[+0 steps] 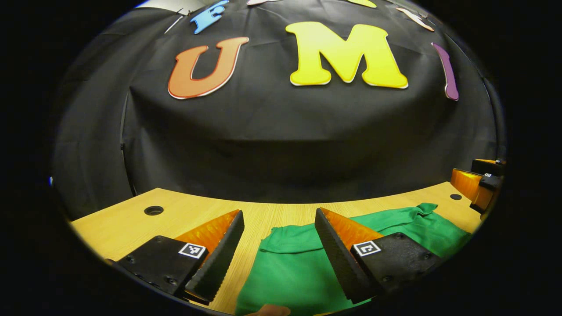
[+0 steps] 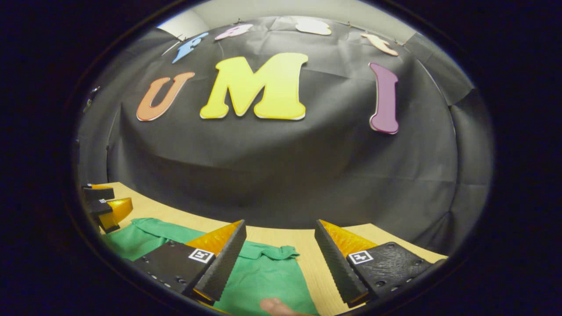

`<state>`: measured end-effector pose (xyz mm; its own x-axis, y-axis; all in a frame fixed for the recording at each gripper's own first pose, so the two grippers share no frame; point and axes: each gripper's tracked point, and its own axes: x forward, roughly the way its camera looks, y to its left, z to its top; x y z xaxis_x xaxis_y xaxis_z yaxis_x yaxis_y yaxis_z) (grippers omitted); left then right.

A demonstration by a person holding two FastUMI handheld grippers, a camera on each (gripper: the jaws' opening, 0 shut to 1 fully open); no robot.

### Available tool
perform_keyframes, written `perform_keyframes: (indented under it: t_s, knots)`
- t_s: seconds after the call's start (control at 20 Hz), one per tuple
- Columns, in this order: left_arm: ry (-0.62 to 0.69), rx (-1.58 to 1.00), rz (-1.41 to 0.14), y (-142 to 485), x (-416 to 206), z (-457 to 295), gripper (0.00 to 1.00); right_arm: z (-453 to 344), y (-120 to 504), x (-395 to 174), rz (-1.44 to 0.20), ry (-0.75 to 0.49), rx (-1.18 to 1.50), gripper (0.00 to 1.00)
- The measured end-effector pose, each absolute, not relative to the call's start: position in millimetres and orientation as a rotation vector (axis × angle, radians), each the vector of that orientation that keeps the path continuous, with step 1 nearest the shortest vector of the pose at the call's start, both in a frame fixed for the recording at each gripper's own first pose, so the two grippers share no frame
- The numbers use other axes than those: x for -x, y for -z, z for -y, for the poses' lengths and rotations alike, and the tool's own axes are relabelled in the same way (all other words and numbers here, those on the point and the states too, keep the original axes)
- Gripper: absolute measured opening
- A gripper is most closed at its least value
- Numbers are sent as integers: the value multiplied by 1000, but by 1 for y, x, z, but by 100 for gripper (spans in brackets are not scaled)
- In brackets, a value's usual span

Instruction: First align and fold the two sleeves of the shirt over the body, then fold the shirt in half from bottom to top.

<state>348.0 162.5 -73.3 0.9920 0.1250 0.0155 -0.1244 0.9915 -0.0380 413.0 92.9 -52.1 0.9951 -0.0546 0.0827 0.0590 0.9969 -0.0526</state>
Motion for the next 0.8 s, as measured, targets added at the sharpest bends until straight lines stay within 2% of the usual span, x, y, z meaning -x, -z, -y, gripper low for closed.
perform_keyframes:
  t_s: [0.3,0.45,0.55,0.8]
  knots:
    - [-129,82,-33,100,-277,-144,100,-94,82,-335,97,39,55,95]
    - [-159,82,-16,95,-238,-147,100,-85,89,-302,112,47,109,96]
    - [-164,72,-7,94,-216,-144,100,-75,91,-280,104,56,92,94]
    - [-177,86,17,87,-156,-137,100,-50,84,-217,110,66,43,96]
